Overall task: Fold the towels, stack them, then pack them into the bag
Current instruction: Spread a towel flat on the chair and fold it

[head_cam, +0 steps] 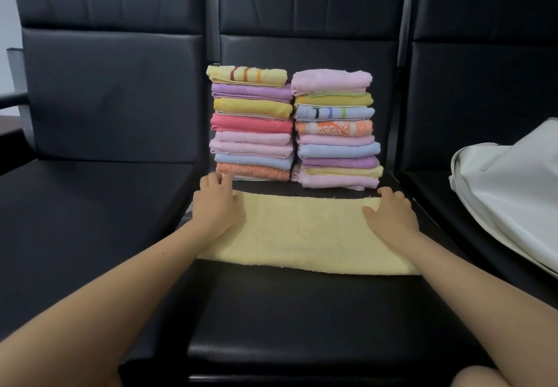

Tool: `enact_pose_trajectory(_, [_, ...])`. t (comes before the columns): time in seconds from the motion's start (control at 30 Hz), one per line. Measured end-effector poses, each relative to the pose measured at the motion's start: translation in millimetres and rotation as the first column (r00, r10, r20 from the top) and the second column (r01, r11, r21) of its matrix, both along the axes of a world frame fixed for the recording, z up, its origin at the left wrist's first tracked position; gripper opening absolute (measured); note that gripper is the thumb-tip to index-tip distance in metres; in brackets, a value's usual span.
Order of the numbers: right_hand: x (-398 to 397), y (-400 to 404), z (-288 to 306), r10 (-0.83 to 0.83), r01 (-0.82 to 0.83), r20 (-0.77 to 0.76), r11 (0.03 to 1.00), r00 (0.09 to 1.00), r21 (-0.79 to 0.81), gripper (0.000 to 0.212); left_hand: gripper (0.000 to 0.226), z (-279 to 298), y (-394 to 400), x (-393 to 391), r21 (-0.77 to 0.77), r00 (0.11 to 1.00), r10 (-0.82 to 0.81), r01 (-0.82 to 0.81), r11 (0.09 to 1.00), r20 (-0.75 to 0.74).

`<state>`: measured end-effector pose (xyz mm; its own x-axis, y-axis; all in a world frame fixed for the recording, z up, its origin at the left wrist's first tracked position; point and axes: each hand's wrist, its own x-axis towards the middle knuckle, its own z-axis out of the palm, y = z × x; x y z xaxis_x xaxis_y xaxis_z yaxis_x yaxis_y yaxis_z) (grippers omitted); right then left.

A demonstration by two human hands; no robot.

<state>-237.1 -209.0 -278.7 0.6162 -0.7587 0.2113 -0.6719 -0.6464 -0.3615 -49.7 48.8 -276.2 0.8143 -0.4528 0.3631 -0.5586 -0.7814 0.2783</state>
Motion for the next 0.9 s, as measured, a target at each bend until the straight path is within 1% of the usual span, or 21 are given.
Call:
enact_pose_trajectory(0.1, [-9,8,7,-0.112,0.118,-0.130,0.992,0.985,0.045,0.073,0.046,3,-7,-27,-0.006,0.988,-0.151,0.151,0.988,-0.025])
enact_pose_trajectory(0.17, [-16,11,13,-0.129,0.154,-0.219,0.983,0.967,0.099,0.079,0.048,3,-13,-48,0.015,0.966,-0.244,0.246,0.969,-0.083])
enact_pose_trajectory(0.23, [-24,15,17,-0.102,0.143,-0.271,0.980,0.957,0.137,0.074,0.050,4,-19,-66,0.063,0.934,-0.334,0.343,0.937,-0.125])
enact_pose_trajectory(0.3, [-30,19,21,-0.066,0.118,-0.265,0.975,0.962,0.186,0.058,0.050,6,-24,-80,0.124,0.900,-0.415,0.430,0.894,-0.132])
enact_pose_trajectory(0.37, [-33,25,26,-0.032,0.086,-0.193,0.956,0.981,0.279,0.037,0.050,4,-28,-89,0.169,0.881,-0.452,0.471,0.866,-0.141])
enact_pose_trajectory(0.4, [-34,27,29,-0.023,0.065,-0.118,0.928,0.993,0.367,0.028,0.050,4,-29,-93,0.205,0.878,-0.452,0.477,0.854,-0.159])
enact_pose_trajectory(0.47, [-36,35,36,-0.054,0.012,0.056,0.814,0.997,0.581,0.016,0.051,0,-31,-98,0.311,0.879,-0.426,0.474,0.824,-0.214])
enact_pose_trajectory(0.5, [-36,41,40,-0.084,-0.028,0.138,0.754,0.987,0.656,0.014,0.051,-3,-32,-99,0.350,0.880,-0.409,0.472,0.809,-0.242])
enact_pose_trajectory(0.53, [-35,45,44,-0.107,-0.077,0.217,0.713,0.970,0.697,0.016,0.049,-3,-33,-100,0.351,0.876,-0.405,0.477,0.805,-0.262])
enact_pose_trajectory(0.57, [-32,49,47,-0.116,-0.137,0.294,0.687,0.949,0.714,0.022,0.045,-2,-34,-99,0.288,0.866,-0.407,0.484,0.826,-0.290])
enact_pose_trajectory(0.6, [-29,55,51,-0.114,-0.203,0.367,0.666,0.923,0.718,0.028,0.040,0,-36,-97,0.145,0.848,-0.416,0.481,0.865,-0.330])
enact_pose_trajectory(0.63, [-26,62,55,-0.098,-0.268,0.426,0.644,0.900,0.716,0.033,0.038,1,-39,-95,-0.049,0.819,-0.423,0.440,0.897,-0.388])
enact_pose_trajectory(0.67, [-24,70,59,-0.059,-0.338,0.465,0.608,0.883,0.718,0.033,0.040,6,-41,-96,-0.263,0.770,-0.426,0.338,0.904,-0.475])
enact_pose_trajectory(0.7, [-21,78,63,-0.002,-0.411,0.490,0.541,0.872,0.733,0.029,0.045,9,-44,-95,-0.450,0.678,-0.448,0.190,0.873,-0.583])
enact_pose_trajectory(0.73, [-20,86,65,0.061,-0.475,0.504,0.449,0.861,0.757,0.024,0.050,12,-46,-94,-0.574,0.560,-0.494,0.041,0.818,-0.664])
enact_pose_trajectory(0.77, [-18,93,66,0.121,-0.519,0.514,0.366,0.849,0.772,0.023,0.055,13,-47,-94,-0.631,0.451,-0.537,-0.079,0.771,-0.713])
enact_pose_trajectory(0.8, [-17,99,67,0.168,-0.540,0.515,0.331,0.840,0.773,0.024,0.060,13,-48,-94,-0.645,0.384,-0.559,-0.139,0.752,-0.735])
enact_pose_trajectory(0.83, [-14,102,65,0.194,-0.540,0.505,0.356,0.841,0.763,0.025,0.062,10,-49,-92,-0.632,0.355,-0.555,-0.153,0.760,-0.752])
enact_pose_trajectory(0.87, [-12,104,64,0.193,-0.522,0.490,0.428,0.850,0.738,0.026,0.058,7,-50,-90,-0.612,0.369,-0.529,-0.156,0.775,-0.764])
enact_pose_trajectory(0.9, [-9,103,60,0.177,-0.485,0.469,0.531,0.865,0.695,0.027,0.051,4,-53,-86,-0.584,0.413,-0.484,-0.160,0.796,-0.772])
